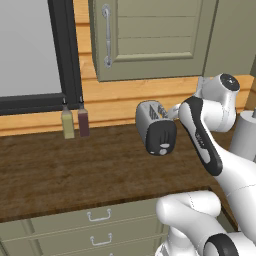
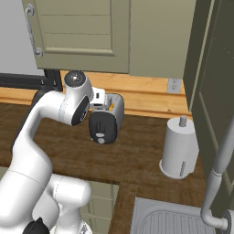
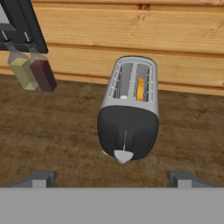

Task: Start the toaster. Once the lever pops up, take the bread to the plate on the dining counter.

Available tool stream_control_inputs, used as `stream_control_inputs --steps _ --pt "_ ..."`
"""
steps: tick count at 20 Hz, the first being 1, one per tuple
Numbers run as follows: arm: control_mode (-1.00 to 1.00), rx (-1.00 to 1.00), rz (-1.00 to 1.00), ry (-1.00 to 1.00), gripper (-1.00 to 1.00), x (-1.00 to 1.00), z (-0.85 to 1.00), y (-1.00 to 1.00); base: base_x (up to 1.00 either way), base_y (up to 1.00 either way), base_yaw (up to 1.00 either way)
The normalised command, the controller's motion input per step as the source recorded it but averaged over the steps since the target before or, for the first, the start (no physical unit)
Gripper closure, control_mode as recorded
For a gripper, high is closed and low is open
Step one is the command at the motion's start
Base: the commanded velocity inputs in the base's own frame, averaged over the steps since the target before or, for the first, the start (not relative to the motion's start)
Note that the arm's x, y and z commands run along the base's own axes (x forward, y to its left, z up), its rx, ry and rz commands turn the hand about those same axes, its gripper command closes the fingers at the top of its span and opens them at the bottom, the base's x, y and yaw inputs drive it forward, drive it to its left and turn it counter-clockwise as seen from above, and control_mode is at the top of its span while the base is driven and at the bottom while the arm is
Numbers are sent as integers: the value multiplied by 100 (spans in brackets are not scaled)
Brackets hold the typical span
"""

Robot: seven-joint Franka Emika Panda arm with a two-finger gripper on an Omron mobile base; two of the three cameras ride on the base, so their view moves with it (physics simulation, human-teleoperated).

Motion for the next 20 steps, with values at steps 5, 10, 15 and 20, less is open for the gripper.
stream_control_inputs --steps 5,10,15,20 --pt "-100 0 0 0 -100 0 0 0 0 0 0" --pt "-100 0 0 0 -100 0 0 0 0 0 0" --pt "-100 0 0 0 -100 0 0 0 0 0 0" --pt "-100 0 0 0 -100 0 0 0 0 0 0"
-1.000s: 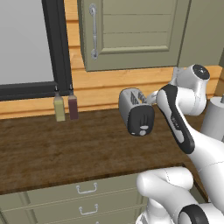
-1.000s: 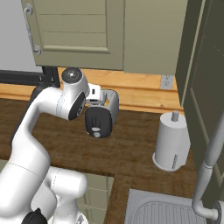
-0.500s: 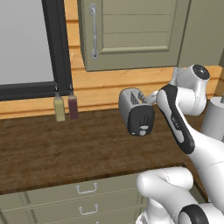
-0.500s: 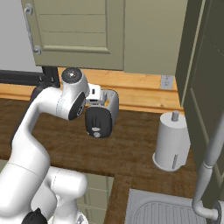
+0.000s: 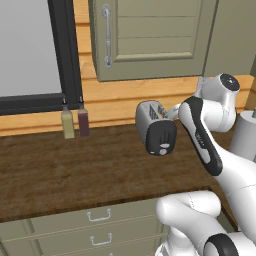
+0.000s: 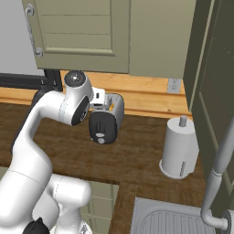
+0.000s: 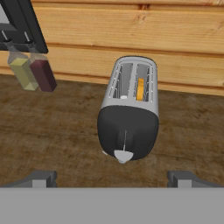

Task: Start the toaster. Once the lever pops up, take the bread to the plate on the dining counter.

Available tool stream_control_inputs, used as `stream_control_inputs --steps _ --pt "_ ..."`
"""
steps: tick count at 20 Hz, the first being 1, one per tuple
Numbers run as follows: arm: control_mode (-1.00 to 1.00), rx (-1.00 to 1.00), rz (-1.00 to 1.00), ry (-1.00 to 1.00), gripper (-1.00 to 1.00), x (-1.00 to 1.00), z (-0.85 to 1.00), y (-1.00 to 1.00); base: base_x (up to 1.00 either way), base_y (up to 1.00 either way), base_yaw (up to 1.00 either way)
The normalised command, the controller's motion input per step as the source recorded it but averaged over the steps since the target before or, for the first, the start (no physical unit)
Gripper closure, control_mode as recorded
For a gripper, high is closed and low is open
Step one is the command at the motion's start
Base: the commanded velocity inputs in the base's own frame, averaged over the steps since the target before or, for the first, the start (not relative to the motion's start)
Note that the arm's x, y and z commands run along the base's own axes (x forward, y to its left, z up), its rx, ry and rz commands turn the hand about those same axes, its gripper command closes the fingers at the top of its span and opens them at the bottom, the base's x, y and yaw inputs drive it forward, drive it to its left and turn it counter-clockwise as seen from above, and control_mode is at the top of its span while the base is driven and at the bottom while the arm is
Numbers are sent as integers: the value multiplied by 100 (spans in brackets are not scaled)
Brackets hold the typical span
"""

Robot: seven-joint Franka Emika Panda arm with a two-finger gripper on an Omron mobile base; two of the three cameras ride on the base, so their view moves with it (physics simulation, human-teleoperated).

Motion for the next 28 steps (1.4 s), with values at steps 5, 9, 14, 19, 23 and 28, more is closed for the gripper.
stream_control_inputs --steps 5,9,14,19,23,28 --pt "-100 0 0 0 -100 0 0 0 0 0 0" --pt "-100 0 0 0 -100 0 0 0 0 0 0" --pt "-100 0 0 0 -100 0 0 0 0 0 0" --pt "-100 0 0 0 -100 0 0 0 0 0 0" --pt "-100 0 0 0 -100 0 0 0 0 0 0" --pt "-100 0 0 0 -100 0 0 0 0 0 0"
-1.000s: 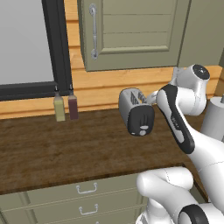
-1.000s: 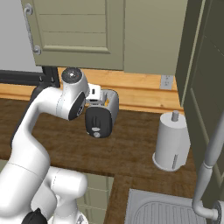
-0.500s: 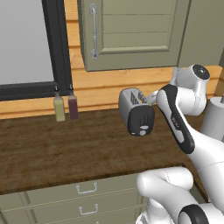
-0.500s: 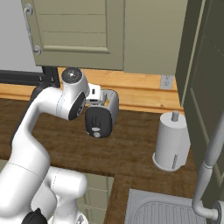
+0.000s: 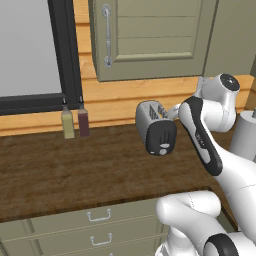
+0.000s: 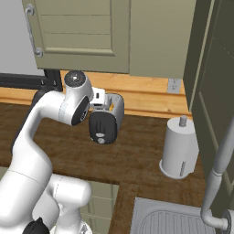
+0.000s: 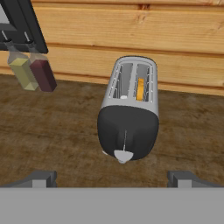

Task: Start the toaster. Once the lever pops up, take the bread to the plate on the dining counter.

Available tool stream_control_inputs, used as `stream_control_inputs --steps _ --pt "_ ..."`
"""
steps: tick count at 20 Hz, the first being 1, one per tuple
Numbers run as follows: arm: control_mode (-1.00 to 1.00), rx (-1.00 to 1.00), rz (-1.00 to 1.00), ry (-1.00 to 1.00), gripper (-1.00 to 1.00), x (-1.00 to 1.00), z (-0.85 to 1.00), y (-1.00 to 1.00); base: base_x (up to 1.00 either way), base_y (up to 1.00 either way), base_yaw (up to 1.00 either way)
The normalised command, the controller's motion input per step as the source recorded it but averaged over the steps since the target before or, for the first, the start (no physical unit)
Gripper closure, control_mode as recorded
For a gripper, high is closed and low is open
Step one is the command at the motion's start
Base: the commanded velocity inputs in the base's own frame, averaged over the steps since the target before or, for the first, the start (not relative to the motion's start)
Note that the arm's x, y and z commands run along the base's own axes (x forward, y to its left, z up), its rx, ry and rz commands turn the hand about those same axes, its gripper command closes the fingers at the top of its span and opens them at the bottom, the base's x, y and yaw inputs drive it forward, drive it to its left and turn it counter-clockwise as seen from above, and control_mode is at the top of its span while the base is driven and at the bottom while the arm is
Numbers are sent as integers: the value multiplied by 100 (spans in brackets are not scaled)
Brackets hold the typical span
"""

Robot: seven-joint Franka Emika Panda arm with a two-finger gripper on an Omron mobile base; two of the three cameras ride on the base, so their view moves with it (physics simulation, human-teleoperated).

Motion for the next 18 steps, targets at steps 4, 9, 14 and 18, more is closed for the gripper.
stream_control_inputs --steps 4,9,14,18 --pt "-100 0 0 0 -100 0 0 0 0 0 0" --pt "-100 0 0 0 -100 0 0 0 0 0 0" --pt "-100 0 0 0 -100 0 0 0 0 0 0" --pt "-100 0 0 0 -100 0 0 0 0 0 0"
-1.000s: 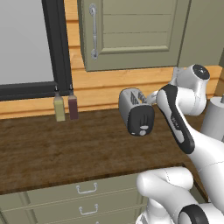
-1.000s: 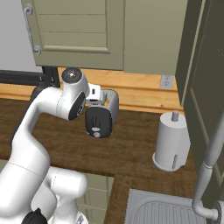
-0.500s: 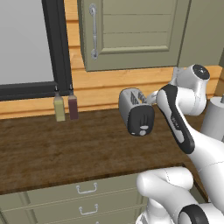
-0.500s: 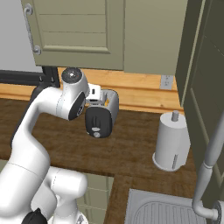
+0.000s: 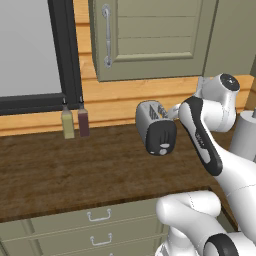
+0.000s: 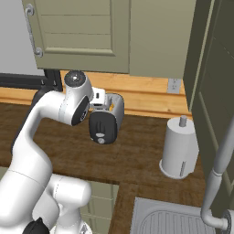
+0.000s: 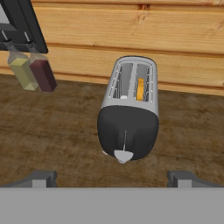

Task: Start the toaster. Once the lever pops up, take the bread to the plate on the dining counter.

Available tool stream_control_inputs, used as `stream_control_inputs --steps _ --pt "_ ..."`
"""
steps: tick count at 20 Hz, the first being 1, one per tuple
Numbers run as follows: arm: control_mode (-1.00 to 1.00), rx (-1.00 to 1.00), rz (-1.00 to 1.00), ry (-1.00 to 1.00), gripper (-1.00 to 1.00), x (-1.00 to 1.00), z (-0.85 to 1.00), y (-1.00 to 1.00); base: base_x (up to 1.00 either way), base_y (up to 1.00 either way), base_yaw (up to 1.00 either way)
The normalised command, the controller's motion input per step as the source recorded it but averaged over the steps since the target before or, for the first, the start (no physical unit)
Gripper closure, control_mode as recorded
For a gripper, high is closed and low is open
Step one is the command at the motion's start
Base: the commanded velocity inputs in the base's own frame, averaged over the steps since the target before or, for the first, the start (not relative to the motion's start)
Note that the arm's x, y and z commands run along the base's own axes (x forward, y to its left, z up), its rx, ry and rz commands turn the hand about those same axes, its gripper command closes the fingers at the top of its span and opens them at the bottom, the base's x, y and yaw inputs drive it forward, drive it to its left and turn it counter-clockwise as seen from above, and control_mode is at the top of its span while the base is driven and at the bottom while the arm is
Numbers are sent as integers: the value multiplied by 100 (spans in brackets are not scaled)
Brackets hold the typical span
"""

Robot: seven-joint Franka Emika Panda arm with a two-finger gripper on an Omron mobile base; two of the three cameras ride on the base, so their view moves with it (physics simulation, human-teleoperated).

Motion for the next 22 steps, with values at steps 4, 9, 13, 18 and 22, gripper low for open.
stream_control_inputs --steps 4,9,13,18,22 --pt "-100 0 0 0 -100 0 0 0 0 0 0" --pt "-100 0 0 0 -100 0 0 0 0 0 0" --pt "-100 0 0 0 -100 0 0 0 0 0 0" --pt "-100 0 0 0 -100 0 0 0 0 0 0" --pt "-100 0 0 0 -100 0 0 0 0 0 0"
